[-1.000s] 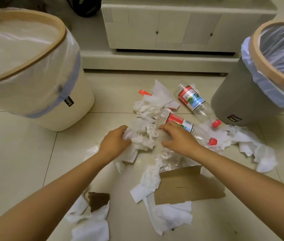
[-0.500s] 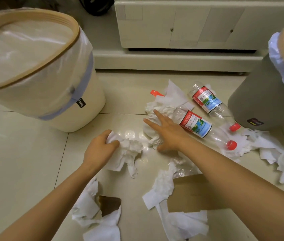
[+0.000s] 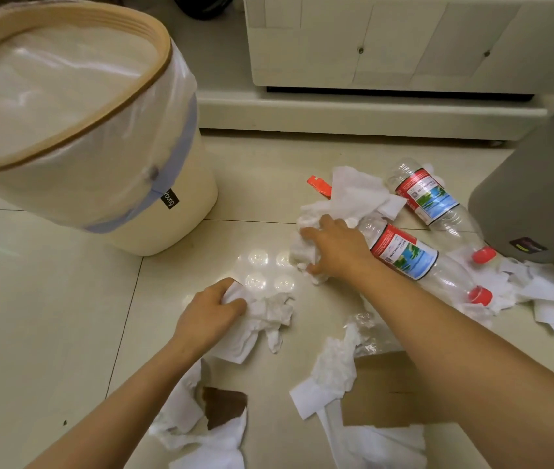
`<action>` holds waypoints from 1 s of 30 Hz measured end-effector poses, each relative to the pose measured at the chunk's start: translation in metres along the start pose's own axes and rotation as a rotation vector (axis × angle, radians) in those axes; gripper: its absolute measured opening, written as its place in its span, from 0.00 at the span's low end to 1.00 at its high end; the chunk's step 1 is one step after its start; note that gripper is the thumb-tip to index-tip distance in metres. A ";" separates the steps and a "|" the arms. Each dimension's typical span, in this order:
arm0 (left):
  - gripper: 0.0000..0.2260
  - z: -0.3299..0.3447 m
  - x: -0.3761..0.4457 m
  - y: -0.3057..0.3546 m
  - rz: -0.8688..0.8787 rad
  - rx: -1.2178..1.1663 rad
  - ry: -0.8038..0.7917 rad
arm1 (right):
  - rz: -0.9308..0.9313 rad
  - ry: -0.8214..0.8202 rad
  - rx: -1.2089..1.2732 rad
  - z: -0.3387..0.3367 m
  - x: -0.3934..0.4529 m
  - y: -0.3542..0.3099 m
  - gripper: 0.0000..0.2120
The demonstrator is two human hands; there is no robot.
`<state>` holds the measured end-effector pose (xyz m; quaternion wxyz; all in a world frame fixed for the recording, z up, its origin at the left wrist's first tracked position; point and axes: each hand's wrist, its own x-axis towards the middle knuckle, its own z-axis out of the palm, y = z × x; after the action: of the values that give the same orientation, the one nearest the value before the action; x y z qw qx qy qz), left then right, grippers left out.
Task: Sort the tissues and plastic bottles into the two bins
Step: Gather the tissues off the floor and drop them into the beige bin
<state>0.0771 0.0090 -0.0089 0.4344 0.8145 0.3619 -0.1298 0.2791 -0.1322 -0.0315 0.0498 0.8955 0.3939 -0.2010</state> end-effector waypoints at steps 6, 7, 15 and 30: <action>0.10 0.003 -0.001 -0.008 0.005 0.053 0.002 | -0.037 0.044 -0.032 -0.002 -0.010 -0.002 0.16; 0.10 0.003 -0.002 -0.009 0.005 0.056 0.001 | -0.043 0.048 -0.023 -0.002 -0.012 -0.002 0.14; 0.07 -0.001 -0.014 -0.009 0.042 0.059 -0.003 | -0.041 0.128 0.350 -0.013 -0.032 -0.006 0.07; 0.03 -0.025 -0.037 0.017 0.124 -0.042 0.051 | 0.123 0.205 1.200 -0.109 -0.071 -0.016 0.17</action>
<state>0.0603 0.0048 0.0359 0.4494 0.8290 0.3244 -0.0744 0.2589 -0.1429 0.0975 -0.4899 0.8033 0.1624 -0.2973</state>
